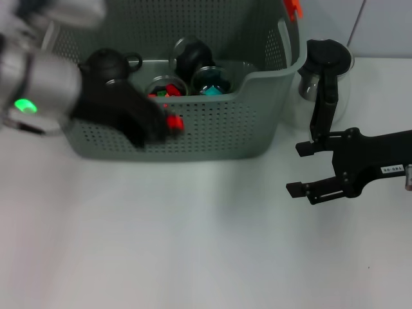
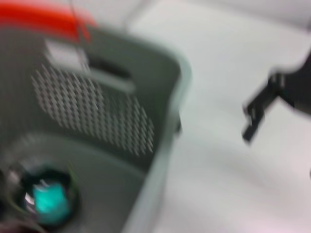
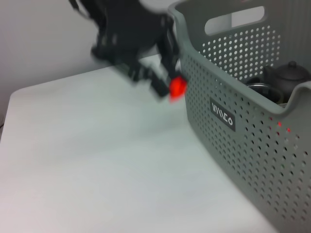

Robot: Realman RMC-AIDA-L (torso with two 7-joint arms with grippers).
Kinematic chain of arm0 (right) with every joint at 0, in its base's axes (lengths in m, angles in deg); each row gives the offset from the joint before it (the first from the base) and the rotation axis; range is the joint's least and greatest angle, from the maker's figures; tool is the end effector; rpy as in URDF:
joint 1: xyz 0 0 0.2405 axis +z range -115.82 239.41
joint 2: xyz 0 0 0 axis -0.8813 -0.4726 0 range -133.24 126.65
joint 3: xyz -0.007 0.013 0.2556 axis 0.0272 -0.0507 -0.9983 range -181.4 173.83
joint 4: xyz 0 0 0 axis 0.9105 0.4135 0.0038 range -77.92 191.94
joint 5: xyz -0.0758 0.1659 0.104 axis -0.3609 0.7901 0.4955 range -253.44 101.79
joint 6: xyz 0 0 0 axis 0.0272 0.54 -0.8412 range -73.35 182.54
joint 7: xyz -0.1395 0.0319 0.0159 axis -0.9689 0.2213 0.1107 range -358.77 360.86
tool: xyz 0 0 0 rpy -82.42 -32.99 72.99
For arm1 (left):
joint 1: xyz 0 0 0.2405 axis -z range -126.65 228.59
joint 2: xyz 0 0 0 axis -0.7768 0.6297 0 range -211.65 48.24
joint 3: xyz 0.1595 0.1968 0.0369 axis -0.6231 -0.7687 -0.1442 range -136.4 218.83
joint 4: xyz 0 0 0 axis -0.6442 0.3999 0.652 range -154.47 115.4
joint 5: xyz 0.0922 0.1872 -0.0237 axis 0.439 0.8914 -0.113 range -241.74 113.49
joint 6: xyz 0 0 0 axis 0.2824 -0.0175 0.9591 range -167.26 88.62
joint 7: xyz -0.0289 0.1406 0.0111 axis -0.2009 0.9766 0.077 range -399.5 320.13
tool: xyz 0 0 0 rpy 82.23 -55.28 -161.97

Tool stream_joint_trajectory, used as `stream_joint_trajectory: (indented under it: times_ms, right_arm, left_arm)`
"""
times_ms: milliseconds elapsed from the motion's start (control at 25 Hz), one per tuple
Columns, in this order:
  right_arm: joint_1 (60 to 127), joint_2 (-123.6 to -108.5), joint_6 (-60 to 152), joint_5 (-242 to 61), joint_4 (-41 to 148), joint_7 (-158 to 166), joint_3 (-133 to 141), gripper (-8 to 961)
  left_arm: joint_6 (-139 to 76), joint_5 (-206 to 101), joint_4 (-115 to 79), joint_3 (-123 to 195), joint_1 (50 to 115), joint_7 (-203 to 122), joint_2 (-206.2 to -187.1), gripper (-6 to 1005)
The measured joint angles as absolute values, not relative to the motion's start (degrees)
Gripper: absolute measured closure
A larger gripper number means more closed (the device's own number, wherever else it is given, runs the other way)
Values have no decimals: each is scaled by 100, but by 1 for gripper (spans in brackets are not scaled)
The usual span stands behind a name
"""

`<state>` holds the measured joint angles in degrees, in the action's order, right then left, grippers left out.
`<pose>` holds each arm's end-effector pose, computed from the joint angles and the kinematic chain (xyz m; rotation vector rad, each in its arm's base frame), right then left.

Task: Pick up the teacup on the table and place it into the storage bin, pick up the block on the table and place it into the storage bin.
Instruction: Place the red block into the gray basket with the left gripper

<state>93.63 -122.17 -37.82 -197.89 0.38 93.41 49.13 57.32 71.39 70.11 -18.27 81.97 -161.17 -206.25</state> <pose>0.2205 0.3438 0.0146 -2.9372 0.4272 0.3049 -0.1475 0.3418 0.0463 -2.7624 -0.5149 -0.0141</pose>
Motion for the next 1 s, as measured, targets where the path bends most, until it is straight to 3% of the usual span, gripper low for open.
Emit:
stream_joint_trajectory:
  times_ms: [240,400,680,1000]
  right_arm:
    - [9413,-12233,-3753,-19792,47,9332,4940,39]
    - [9416,-12247,-3751,-19791,43,9329,4939,39]
    - [9471,-12255,-3757,-19791,41,9338,4938,38]
    - [9476,-12256,-3778,-19790,41,9341,4939,38]
  left_arm:
    - [5331,5934,7064,-876,8248,-15504,-20588,736]
    - [3685,5942,6450,-1148,8327,-15425,-20580,725]
    - [1930,7350,4295,-1517,9407,-15834,-20438,705]
    - [1732,8209,3907,-1603,9875,-16364,-20555,683]
